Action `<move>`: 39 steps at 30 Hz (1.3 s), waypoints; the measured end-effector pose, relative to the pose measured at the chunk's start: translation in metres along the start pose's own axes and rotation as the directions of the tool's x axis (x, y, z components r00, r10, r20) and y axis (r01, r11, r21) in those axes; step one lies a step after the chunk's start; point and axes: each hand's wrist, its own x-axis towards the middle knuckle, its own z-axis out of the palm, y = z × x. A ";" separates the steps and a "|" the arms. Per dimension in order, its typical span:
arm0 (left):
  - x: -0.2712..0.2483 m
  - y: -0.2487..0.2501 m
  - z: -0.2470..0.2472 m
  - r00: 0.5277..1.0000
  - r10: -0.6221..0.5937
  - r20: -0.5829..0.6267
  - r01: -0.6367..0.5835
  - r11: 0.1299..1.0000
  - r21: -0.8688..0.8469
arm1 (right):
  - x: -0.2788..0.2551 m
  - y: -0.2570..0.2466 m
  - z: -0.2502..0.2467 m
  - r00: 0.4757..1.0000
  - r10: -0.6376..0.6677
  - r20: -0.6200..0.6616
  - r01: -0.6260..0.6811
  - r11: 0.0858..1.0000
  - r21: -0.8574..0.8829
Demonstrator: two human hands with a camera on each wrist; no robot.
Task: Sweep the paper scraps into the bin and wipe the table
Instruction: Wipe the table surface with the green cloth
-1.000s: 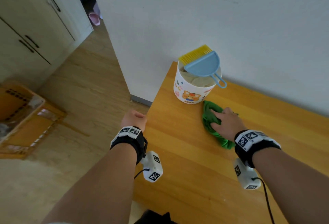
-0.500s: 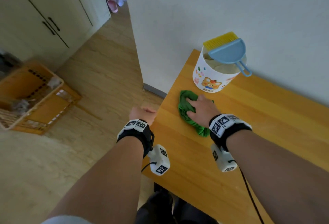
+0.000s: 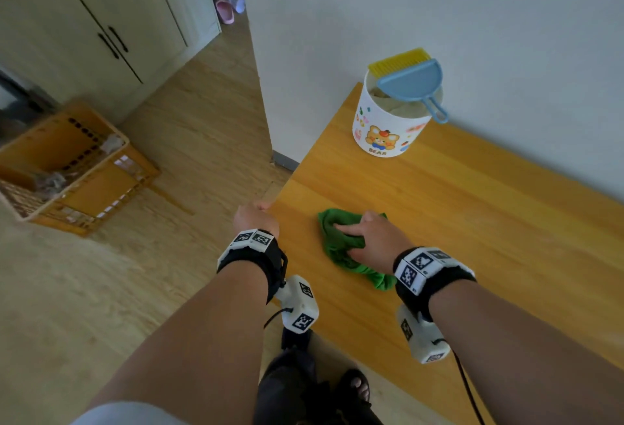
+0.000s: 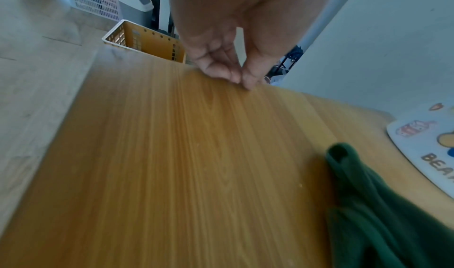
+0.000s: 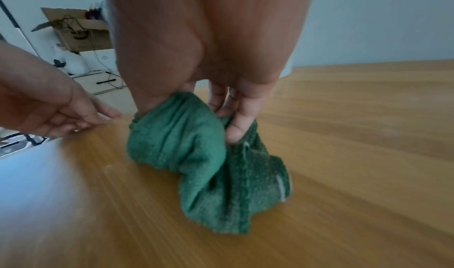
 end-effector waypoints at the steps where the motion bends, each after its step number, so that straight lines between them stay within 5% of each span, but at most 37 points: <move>1: -0.004 -0.001 0.003 1.000 -0.016 -0.013 0.016 1.000 -0.008 | -0.010 0.010 0.003 0.999 0.031 -0.015 -0.030 0.999 0.026; 7: -0.013 -0.007 0.007 0.993 -0.055 -0.101 0.048 0.996 -0.068 | -0.035 0.066 -0.002 0.959 0.237 -0.153 -0.224 0.970 0.094; 13: -0.005 -0.017 -0.005 0.991 -0.067 -0.114 0.046 0.982 -0.182 | 0.008 0.071 -0.031 0.908 0.348 -0.232 -0.358 0.934 -0.003; 21: 0.002 -0.035 -0.019 0.994 -0.094 -0.064 0.072 0.956 -0.284 | 0.063 -0.013 -0.034 0.981 0.115 -0.155 -0.139 0.978 -0.153; 27: -0.003 -0.067 -0.030 0.986 -0.163 -0.026 0.148 0.941 -0.303 | 0.056 -0.070 -0.002 0.997 -0.082 -0.004 0.080 0.982 -0.170; 35: -0.036 -0.071 -0.024 0.973 -0.213 -0.086 0.208 0.976 -0.062 | -0.007 -0.069 0.029 0.967 -0.177 0.182 0.199 0.974 -0.112; 39: -0.046 -0.070 -0.017 0.963 -0.236 -0.128 0.222 0.968 -0.118 | -0.044 -0.037 0.041 0.991 -0.090 0.099 0.096 0.994 -0.055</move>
